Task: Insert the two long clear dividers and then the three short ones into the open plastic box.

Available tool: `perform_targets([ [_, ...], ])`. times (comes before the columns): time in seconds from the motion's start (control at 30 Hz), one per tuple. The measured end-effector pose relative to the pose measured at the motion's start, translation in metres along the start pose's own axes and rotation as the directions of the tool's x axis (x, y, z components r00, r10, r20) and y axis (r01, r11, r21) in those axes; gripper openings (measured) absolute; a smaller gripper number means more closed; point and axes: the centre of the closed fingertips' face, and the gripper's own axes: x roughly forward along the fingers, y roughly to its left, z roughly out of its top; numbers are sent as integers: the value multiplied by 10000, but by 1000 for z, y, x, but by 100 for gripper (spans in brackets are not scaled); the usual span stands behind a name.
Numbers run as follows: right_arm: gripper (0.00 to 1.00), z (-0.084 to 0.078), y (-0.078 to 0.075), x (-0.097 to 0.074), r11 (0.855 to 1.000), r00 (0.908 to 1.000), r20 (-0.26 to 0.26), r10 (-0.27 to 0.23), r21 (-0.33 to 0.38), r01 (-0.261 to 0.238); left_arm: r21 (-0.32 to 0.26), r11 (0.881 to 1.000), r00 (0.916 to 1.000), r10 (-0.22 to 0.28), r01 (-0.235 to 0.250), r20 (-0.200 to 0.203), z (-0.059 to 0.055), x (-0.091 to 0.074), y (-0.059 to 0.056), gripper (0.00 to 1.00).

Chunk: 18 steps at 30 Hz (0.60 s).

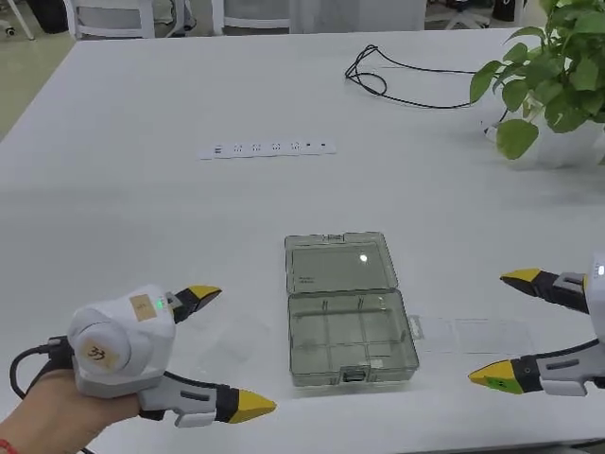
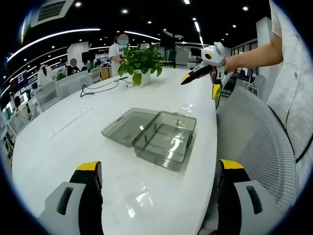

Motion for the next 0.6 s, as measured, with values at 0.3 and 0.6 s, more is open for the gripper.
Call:
perform_targets([
  [0.3,89,2,-1,3,10000,10000,50,17,-6,-17,-13,10000,10000,21,-21,-49,-1,-1,1,100],
  [0.6,89,0,1,5,9999,9999,7,153,4,-153,-134,9999,10000,-21,20,-68,-3,1,-1,100],
])
